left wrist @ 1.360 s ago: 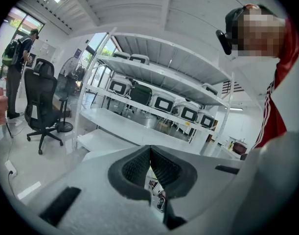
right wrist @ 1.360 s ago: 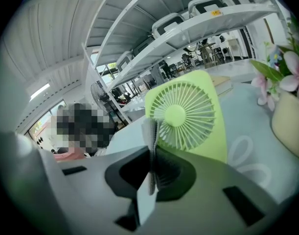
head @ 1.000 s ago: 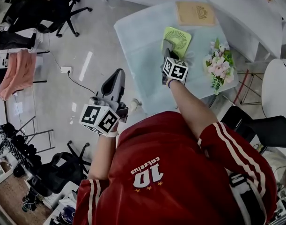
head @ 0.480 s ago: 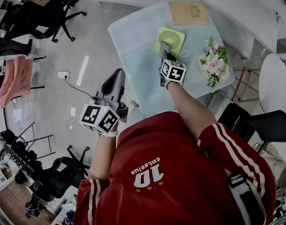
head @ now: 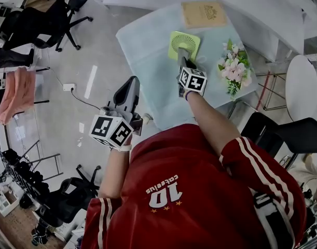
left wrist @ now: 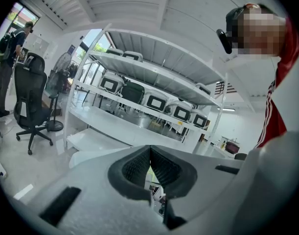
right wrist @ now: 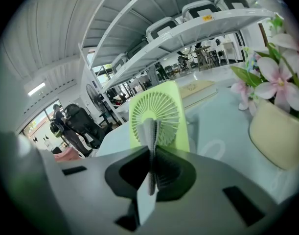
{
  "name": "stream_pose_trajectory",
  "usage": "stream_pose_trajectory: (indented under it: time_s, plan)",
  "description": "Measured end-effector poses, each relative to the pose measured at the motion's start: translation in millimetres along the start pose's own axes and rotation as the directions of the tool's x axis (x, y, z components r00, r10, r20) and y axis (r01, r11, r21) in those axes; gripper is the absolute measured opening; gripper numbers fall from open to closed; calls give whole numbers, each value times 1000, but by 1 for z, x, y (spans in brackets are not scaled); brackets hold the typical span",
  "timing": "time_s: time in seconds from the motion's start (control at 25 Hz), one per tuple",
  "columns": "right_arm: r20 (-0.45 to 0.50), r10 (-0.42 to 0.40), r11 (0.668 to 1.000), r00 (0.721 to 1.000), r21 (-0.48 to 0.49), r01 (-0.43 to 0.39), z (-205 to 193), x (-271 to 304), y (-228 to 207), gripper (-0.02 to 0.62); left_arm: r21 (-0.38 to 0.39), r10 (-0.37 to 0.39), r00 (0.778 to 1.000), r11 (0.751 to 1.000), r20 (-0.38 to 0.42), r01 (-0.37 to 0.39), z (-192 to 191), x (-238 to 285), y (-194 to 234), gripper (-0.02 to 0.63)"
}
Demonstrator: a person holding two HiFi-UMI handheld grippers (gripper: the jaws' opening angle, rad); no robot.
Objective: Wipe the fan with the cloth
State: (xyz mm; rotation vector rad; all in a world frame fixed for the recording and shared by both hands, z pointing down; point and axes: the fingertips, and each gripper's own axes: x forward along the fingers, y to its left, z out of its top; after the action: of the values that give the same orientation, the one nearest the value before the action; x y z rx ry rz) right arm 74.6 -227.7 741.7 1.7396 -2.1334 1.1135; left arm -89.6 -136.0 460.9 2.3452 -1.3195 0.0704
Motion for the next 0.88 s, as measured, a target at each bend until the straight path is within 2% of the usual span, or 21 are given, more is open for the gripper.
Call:
stream_pose_trajectory:
  time_s: [0.88]
  plan:
    - [6, -40, 999, 999, 22, 40, 5, -12, -34, 14, -1, -33, 999, 999, -9, 33, -6, 18, -18, 5]
